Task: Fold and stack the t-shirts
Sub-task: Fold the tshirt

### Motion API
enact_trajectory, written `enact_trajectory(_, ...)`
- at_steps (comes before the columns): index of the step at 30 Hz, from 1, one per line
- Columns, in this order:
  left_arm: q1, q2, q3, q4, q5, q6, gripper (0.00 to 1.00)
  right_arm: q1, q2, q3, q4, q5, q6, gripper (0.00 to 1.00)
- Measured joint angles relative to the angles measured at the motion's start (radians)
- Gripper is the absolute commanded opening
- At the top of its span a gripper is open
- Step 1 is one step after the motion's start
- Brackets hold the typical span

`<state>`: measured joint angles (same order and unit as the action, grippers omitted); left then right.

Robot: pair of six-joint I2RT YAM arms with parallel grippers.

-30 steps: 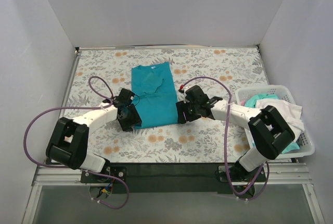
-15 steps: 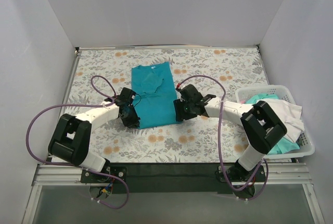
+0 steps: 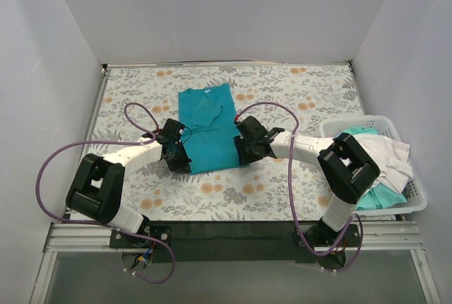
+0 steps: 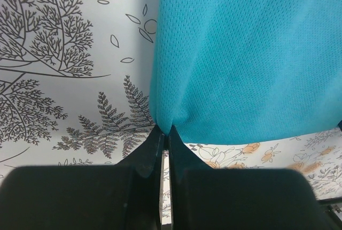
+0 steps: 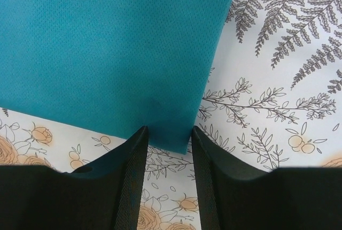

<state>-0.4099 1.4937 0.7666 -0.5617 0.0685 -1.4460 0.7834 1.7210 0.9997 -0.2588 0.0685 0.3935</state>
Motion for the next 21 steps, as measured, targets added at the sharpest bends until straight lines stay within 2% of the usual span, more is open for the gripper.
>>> enact_trajectory(8, 0.0, -0.001, -0.001, 0.001, 0.001, 0.0, 0.0, 0.031, 0.015, 0.02, -0.036, 0.072, 0.0, 0.36)
enact_trajectory(11, 0.0, -0.002, -0.001, 0.001, 0.001, 0.0, 0.0, 0.032, 0.015, 0.018, -0.035, 0.086, -0.002, 0.3)
enact_trajectory(14, -0.001, -0.002, -0.001, 0.001, 0.002, 0.0, 0.0, 0.031, 0.015, 0.016, -0.036, 0.087, -0.003, 0.2)
enact_trajectory(18, -0.004, -0.002, -0.001, 0.001, 0.003, 0.001, 0.0, 0.032, 0.015, 0.013, -0.026, 0.071, 0.0, 0.01)
enact_trajectory(21, -0.005, -0.003, 0.0, -0.003, 0.003, 0.008, 0.0, 0.031, 0.013, 0.012, -0.027, 0.065, -0.003, 0.01)
